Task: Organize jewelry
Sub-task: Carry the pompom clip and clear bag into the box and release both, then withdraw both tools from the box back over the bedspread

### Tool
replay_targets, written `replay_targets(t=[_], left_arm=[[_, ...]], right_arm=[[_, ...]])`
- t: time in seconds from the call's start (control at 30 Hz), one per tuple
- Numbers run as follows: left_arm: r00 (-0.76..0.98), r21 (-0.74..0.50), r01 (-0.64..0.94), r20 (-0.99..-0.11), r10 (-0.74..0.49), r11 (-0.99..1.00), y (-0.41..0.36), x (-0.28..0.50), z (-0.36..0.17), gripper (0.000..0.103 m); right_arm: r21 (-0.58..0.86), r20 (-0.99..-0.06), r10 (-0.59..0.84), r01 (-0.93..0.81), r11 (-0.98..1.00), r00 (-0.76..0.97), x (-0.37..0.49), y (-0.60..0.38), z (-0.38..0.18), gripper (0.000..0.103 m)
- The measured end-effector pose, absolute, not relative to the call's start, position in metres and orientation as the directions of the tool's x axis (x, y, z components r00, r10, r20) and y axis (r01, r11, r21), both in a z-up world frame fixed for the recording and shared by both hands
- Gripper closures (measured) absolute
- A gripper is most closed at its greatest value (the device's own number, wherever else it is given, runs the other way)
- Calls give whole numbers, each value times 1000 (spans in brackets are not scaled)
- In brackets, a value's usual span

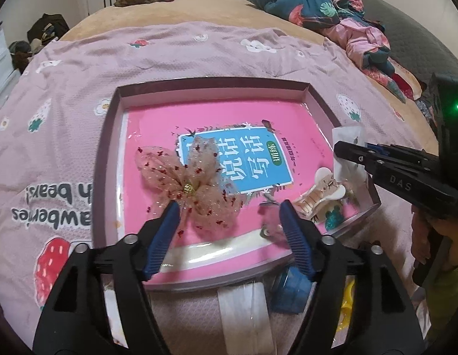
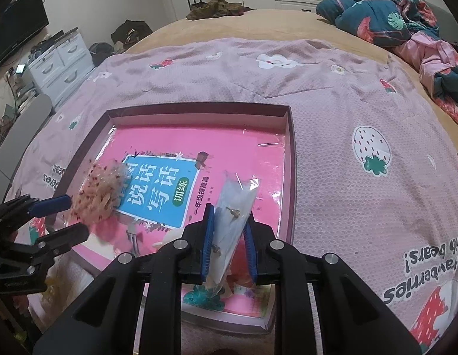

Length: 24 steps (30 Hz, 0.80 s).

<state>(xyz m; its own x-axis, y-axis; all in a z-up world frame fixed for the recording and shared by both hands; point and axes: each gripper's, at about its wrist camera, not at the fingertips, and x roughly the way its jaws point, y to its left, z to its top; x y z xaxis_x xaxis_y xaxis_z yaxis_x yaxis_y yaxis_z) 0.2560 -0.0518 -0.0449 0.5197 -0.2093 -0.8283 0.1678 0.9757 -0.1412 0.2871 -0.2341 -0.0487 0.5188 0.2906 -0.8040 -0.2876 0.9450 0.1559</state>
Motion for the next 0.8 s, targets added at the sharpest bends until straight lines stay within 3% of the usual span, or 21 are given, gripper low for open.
replay_targets(t=[0.13,0.27,0.5,0.67,0.8], left_arm=[[534,-141,144,-822,-197,979,-45,250,-37,28],[550,-143,133,-812,-193,981,-39,243,-27,24],[582,-139,120,-793,-183,983,-33,231,-7,16],[605,-129,102,-779,-164,986,-30,224,5,12],[628,-135,85,-762,-159,987,-25,219,16,9]], right_arm=[[172,-804,287,-257,951,521,288,-237,-47,80],[175,-798,286,-251,952,530,284,-236,-44,56],[184,-772,294,-245,952,563,273,-234,-27,34],[182,-745,302,-254,950,594,264,-233,-8,24],[175,-723,307,-266,948,619,256,-234,7,23]])
